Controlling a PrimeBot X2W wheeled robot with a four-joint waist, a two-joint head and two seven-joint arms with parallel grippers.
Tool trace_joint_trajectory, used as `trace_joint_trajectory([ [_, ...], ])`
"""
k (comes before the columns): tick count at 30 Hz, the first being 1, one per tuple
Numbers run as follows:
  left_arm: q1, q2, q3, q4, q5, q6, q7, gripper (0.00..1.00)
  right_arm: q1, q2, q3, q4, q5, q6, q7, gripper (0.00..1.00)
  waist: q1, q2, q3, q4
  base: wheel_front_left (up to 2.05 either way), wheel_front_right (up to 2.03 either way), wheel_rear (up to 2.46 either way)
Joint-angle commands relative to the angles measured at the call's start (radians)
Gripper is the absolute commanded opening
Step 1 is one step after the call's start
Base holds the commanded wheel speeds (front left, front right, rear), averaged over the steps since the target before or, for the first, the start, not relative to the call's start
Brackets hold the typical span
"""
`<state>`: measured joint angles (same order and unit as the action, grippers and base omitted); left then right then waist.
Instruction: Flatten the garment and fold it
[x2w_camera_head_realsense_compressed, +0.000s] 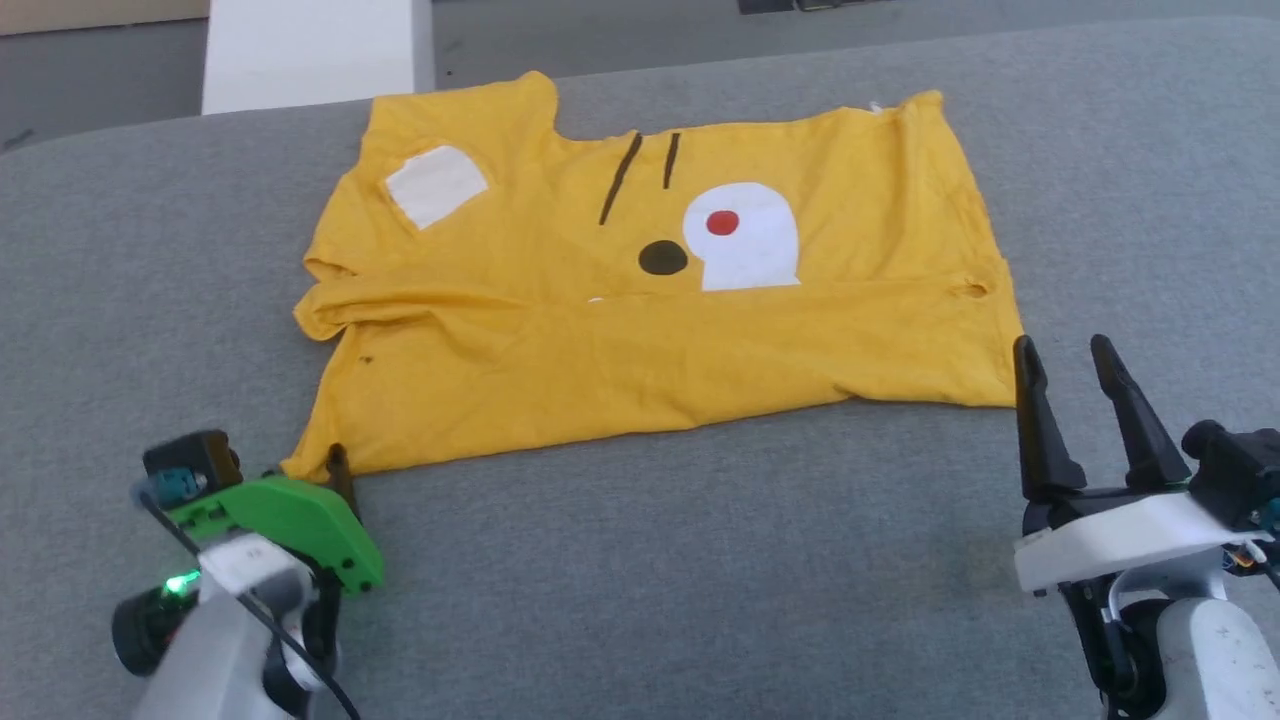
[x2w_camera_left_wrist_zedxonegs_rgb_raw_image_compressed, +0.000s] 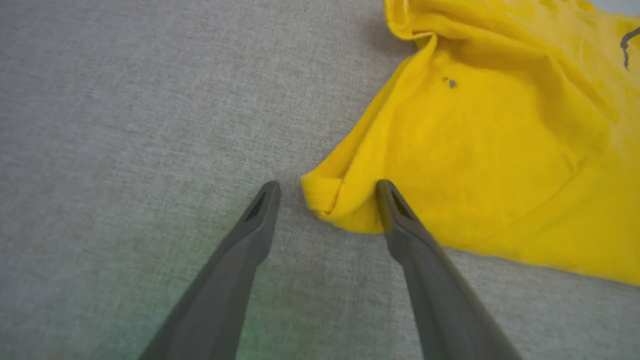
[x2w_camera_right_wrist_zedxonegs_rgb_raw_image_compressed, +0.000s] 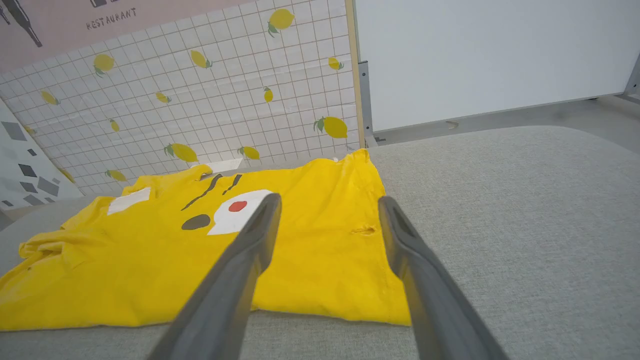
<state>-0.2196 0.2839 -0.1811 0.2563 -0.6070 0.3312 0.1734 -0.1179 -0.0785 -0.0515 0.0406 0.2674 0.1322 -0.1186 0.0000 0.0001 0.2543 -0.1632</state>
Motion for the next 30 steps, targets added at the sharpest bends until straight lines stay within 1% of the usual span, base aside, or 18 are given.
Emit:
trace_joint_trajectory([
  [1, -0.018, 0.013, -0.005, 0.021, -0.005, 0.011, 0.033, 1.00, 0.002, 0.004, 0.004, 0.005, -0.007, -0.002, -0.011, 1.00, 0.0000, -0.0001, 0.006, -0.014, 0.00, 0.00, 0.00],
  [2, -0.023, 0.014, -0.004, 0.030, -0.015, 0.014, 0.062, 1.00, -0.001, 0.004, 0.007, 0.008, -0.009, -0.002, -0.013, 1.00, 0.0000, -0.0001, 0.007, -0.020, 0.00, 0.00, 0.00],
  [4, -0.026, 0.018, -0.013, 0.043, -0.038, 0.001, 0.118, 1.00, -0.006, 0.006, 0.009, 0.013, -0.012, -0.002, -0.013, 1.00, 0.0000, -0.0001, 0.009, -0.027, 0.00, 0.00, 0.00],
  [5, -0.026, 0.024, -0.020, 0.045, -0.041, -0.005, 0.141, 0.48, -0.007, 0.006, 0.006, 0.016, -0.017, -0.002, -0.010, 1.00, 0.0000, -0.0001, 0.010, -0.030, 0.00, 0.00, 0.00],
  [6, -0.025, 0.029, -0.026, 0.045, -0.045, -0.011, 0.158, 0.00, -0.010, 0.007, -0.001, 0.021, -0.025, -0.002, -0.005, 1.00, 0.0000, -0.0001, 0.011, -0.032, 0.00, 0.00, 0.00],
  [10, -0.014, 0.029, -0.037, 0.024, -0.058, -0.026, 0.181, 0.00, -0.034, 0.014, -0.052, 0.049, -0.043, -0.002, 0.037, 1.00, 0.0000, -0.0001, 0.011, -0.029, 0.00, 0.00, 0.00],
  [13, -0.010, 0.028, -0.043, 0.009, -0.058, -0.032, 0.175, 0.00, -0.073, 0.019, -0.091, 0.090, -0.046, -0.002, 0.116, 1.00, 0.0000, -0.0001, 0.012, -0.019, 0.00, 0.00, 0.00],
  [15, -0.012, 0.026, -0.050, 0.002, -0.056, -0.040, 0.171, 0.00, -0.108, 0.023, -0.121, 0.130, -0.045, -0.002, 0.201, 1.00, 0.0000, -0.0001, 0.014, -0.009, 0.00, 0.00, 0.00],
  [21, -0.028, 0.026, -0.066, -0.011, -0.047, -0.054, 0.160, 0.00, -0.232, 0.027, -0.210, 0.243, -0.069, -0.002, 0.514, 1.00, 0.0000, -0.0001, 0.027, 0.022, 0.00, 0.00, 0.00],
  [25, -0.043, 0.029, -0.073, -0.013, -0.043, -0.062, 0.154, 0.00, -0.296, 0.028, -0.235, 0.302, -0.130, -0.002, 0.724, 1.00, 0.0000, -0.0001, 0.044, 0.037, 0.00, 0.00, 0.00],
  [29, -0.050, 0.026, -0.080, -0.014, -0.041, -0.075, 0.137, 0.00, -0.318, 0.028, -0.256, 0.322, -0.187, -0.002, 0.889, 1.00, 0.0000, -0.0001, 0.054, 0.048, 0.00, 0.00, 0.00],
  [30, -0.051, 0.024, -0.082, -0.012, -0.041, -0.078, 0.132, 0.00, -0.321, 0.028, -0.258, 0.320, -0.188, -0.002, 0.923, 0.94, 0.0000, -0.0001, 0.055, 0.050, 0.00, 0.00, 0.00],
])
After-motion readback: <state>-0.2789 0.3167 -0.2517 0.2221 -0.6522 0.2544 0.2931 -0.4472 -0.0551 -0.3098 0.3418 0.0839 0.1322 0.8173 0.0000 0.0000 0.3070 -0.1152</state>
